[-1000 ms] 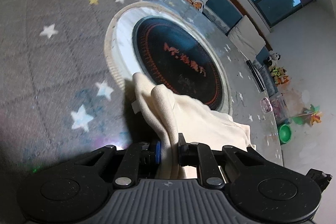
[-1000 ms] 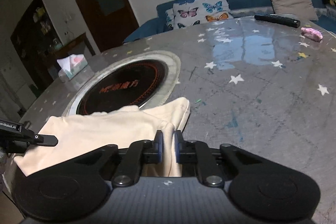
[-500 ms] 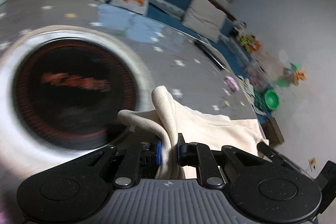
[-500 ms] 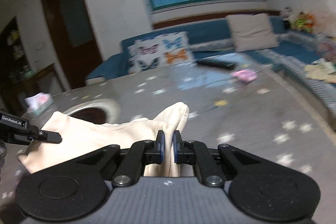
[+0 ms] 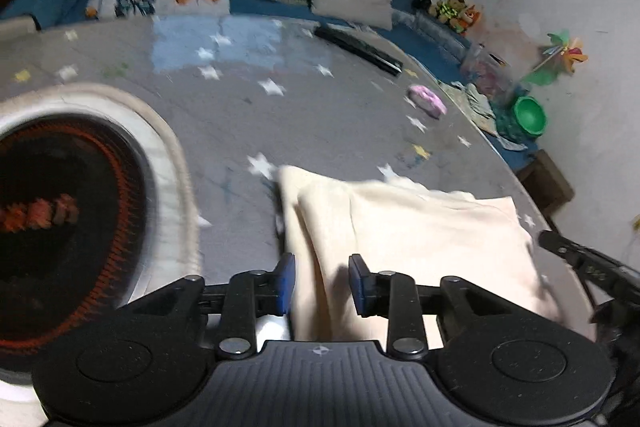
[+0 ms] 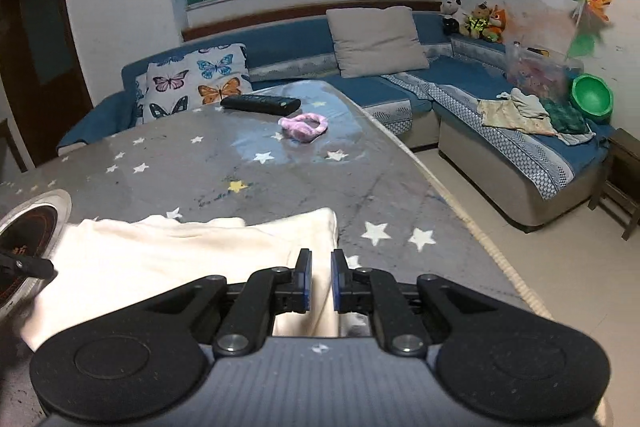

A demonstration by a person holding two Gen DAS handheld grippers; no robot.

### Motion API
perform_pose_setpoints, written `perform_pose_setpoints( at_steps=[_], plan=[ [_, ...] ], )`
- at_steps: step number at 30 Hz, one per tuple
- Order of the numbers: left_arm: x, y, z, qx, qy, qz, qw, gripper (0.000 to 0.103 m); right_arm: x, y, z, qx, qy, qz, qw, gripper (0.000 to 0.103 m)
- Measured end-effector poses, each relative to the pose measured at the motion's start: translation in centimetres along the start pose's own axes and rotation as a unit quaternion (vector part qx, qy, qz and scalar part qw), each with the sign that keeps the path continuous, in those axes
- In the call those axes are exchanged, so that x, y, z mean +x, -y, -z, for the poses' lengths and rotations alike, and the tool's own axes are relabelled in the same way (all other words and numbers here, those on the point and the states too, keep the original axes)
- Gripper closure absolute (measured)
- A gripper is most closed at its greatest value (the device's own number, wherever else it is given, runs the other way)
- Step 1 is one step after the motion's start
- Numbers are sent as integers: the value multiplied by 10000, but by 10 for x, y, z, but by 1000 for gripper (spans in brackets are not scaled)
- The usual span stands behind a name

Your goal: Fold clothes

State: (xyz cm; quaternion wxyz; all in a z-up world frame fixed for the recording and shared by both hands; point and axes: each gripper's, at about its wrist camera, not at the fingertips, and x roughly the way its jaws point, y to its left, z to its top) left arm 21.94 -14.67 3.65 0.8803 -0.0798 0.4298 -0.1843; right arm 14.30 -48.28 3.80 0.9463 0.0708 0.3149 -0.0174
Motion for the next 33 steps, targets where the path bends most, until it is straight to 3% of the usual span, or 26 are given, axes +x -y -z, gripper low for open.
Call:
perform_pose_setpoints(
  at_steps=[5,13,20,25,29,33],
  plan=[
    [-6,14,-15,267,279,164,9991,74,8,-10,-10,-71,-36,-441,9990,94],
    [37,46,-23,705,120,586,9957,80,40,-21,-2,-62,-370,-558,9977,93],
    [69,49,-30,767,-123,555,9954,82,42,-27,-6,-180,-329,-487,9981,93],
    [69,57,-30,886,-72,583,9943,81,42,-44,-15,-364,-235,-790,9959,93],
    [75,62,-29,1065,-90,470,9932,80,54,-53,-11,-487,-381,-753,9952,92],
    [63,61,-26,1097,-39,516,9926,80,38,-56,-13,-556,-300,-833,9945,91]
  ],
)
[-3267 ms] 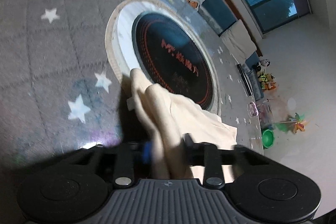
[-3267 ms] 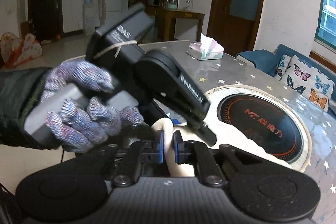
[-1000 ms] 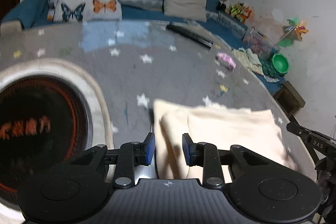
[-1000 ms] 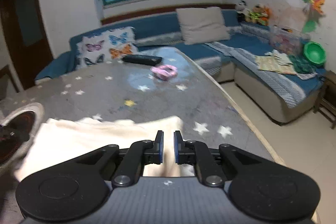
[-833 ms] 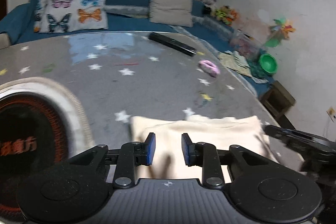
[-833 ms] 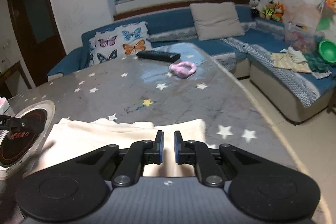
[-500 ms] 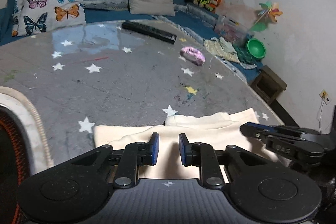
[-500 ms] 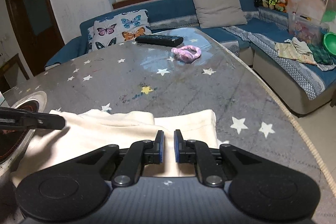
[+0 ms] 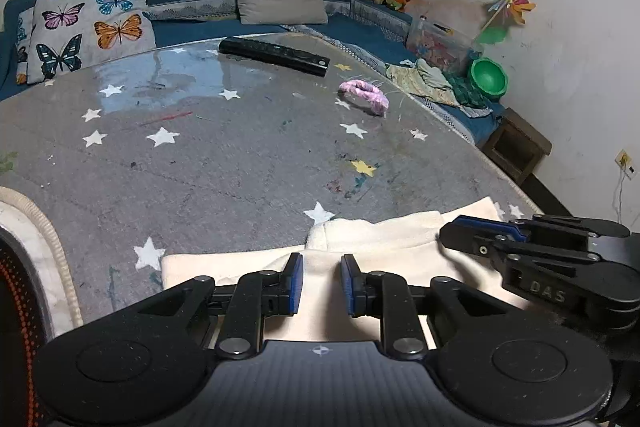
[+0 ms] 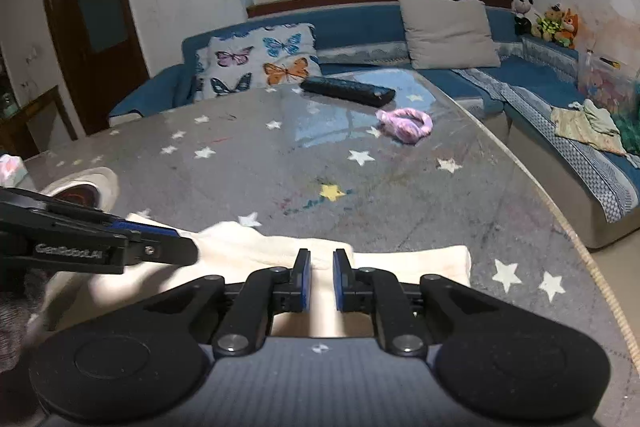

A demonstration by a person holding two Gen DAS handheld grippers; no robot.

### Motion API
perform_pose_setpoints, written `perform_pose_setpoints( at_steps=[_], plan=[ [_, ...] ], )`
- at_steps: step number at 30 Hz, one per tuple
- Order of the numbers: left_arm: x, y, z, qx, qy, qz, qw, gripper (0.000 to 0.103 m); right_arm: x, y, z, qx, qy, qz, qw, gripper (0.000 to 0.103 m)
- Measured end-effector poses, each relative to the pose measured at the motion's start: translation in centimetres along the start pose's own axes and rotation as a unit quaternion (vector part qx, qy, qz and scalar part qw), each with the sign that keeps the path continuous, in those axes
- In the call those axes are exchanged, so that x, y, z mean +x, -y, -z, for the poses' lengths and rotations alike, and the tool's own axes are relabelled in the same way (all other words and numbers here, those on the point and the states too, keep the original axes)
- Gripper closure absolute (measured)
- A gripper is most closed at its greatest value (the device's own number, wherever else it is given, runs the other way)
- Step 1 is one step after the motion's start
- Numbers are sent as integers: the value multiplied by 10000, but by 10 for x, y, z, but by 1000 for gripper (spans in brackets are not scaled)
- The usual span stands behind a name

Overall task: Fold clothes
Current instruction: 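Lower the fold onto the shirt and open both grippers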

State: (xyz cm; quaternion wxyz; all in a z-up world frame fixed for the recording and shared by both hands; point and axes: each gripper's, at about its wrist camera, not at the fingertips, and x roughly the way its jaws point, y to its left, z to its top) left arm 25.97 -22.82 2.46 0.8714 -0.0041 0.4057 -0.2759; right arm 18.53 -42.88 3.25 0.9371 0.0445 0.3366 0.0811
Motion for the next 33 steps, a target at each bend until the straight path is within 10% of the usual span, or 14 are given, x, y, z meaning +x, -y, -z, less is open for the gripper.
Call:
perform_pose_setpoints(
  at_steps=[16,33],
  plan=[
    [-53,53,87,973,22,340,9947,80,-72,-62,78,-935,-102,-352,9949,85],
    [-84,9,102,57,164,134,9998,81,-105,-5,86,-25,156,237,9996,84]
  ],
)
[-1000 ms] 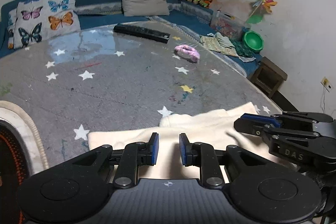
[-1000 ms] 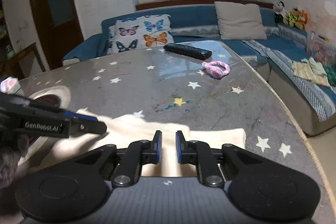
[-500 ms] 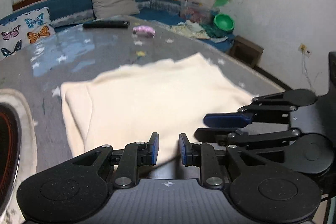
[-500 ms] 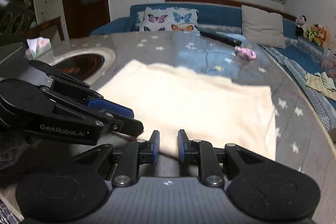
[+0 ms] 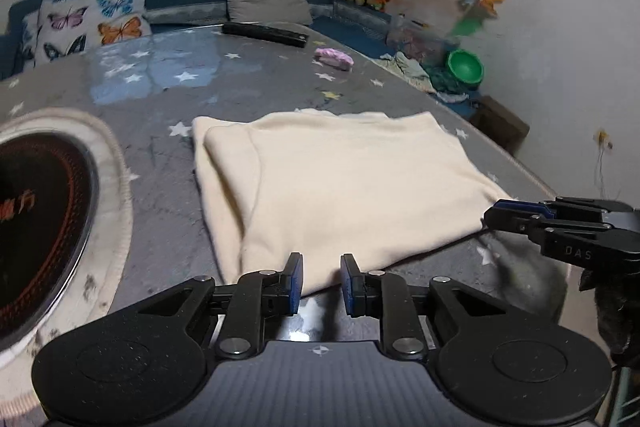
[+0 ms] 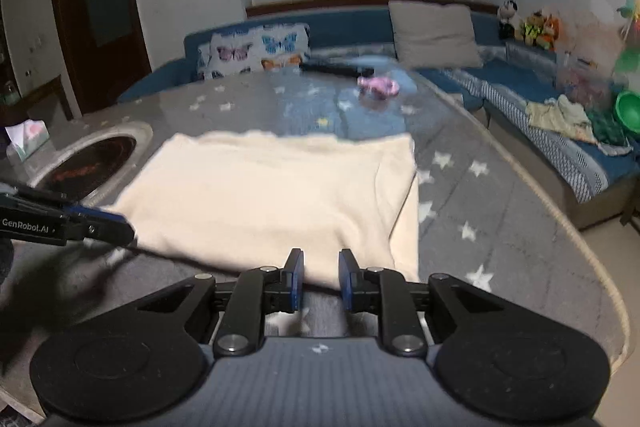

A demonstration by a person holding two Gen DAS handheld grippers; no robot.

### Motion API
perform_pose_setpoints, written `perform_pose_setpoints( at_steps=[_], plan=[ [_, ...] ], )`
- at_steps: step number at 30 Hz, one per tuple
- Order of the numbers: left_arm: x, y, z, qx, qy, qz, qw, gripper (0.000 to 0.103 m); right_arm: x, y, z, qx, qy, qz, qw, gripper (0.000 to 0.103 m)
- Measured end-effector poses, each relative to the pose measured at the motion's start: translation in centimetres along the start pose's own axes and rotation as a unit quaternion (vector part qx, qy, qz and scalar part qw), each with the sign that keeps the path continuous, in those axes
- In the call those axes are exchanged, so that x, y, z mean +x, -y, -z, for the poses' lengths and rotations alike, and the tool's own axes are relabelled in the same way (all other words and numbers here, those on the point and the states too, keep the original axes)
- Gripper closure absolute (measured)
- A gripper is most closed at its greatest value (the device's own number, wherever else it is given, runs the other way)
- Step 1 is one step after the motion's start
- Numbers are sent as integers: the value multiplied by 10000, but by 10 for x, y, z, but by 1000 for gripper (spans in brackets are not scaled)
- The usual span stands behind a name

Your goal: Fold clothes

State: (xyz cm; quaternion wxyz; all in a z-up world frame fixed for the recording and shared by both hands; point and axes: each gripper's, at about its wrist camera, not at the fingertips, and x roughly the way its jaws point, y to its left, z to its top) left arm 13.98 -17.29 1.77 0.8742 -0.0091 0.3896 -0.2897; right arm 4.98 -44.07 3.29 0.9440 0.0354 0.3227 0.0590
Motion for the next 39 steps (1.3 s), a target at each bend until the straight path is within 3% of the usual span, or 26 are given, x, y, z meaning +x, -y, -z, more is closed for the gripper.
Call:
perform_pose_setpoints(
  at_steps=[8,12,14,17,19,28,33,39],
  plan=[
    [0,-11,3,-277,-78,-78,9996,81,11,10,-5,205,57,60,9998,83],
    [-7,-9,4,-325,-55,-108,9994,78,1,6,-5,209,169,18,9996,65],
    [-10,-6,4,-318,-48,-170,9993,70,-2,1,-5,190,191,16,9996,62],
    [-14,0,6,-216,-10,-283,9994,56,-4,-6,-1,198,197,2,9996,44],
    [-18,3,8,-145,17,-383,9992,45,-6,-10,2,197,204,11,9996,43],
    [-36,7,16,-42,197,-549,9983,15,-17,-26,13,275,313,105,9991,17],
    [-45,9,25,11,290,-559,9980,3,-23,-35,16,206,365,198,9989,3],
    [-55,6,34,-66,381,-581,9976,0,-27,-43,21,175,354,293,9988,0]
  ],
)
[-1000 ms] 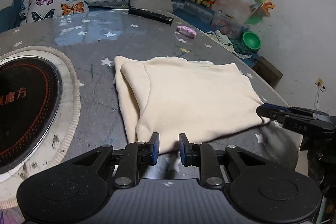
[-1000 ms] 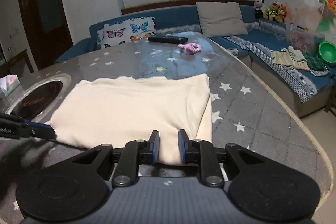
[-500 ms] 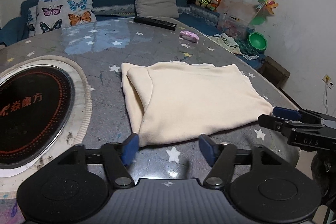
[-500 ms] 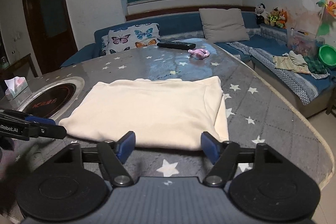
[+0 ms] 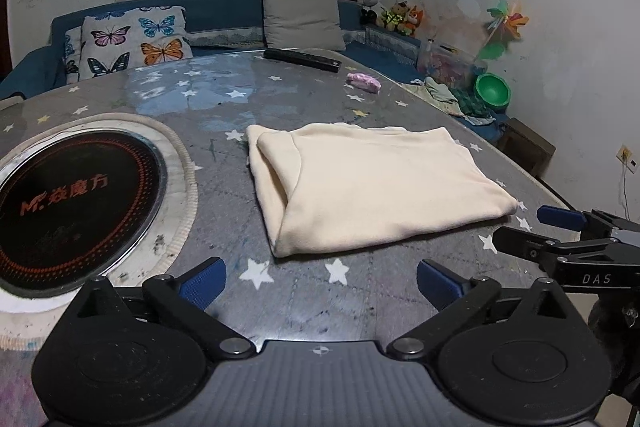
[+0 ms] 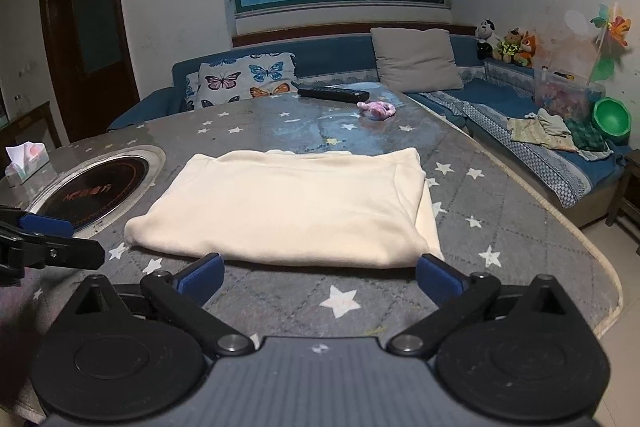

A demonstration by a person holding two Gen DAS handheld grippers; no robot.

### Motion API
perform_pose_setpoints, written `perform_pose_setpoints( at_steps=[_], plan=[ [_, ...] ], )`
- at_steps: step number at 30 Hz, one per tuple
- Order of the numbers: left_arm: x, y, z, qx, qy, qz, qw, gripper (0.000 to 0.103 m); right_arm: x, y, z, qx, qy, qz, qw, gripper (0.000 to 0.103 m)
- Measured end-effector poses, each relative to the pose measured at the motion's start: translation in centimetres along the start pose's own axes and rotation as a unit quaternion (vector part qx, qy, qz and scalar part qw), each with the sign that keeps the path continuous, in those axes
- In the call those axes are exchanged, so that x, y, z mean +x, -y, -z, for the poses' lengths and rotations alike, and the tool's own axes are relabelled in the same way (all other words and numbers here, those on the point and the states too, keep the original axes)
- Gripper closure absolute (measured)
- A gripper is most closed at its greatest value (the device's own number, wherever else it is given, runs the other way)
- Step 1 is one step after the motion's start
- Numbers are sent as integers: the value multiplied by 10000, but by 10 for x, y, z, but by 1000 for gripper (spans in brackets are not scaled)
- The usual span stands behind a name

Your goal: Fold clothes

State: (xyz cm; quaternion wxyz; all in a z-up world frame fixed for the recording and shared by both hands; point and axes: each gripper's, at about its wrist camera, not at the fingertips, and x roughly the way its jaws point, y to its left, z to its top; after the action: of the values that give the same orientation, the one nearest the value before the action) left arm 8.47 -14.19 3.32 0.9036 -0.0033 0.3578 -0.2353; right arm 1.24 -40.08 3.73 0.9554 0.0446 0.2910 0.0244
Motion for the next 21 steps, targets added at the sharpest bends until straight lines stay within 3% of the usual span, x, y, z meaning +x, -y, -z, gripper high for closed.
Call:
perform_pose_setpoints(
  at_steps=[21],
  plan=[
    [-17,-22,30,-265,-79,-179,9995,0,-2,-37,21,-22,-204,275,9994,0]
  ],
)
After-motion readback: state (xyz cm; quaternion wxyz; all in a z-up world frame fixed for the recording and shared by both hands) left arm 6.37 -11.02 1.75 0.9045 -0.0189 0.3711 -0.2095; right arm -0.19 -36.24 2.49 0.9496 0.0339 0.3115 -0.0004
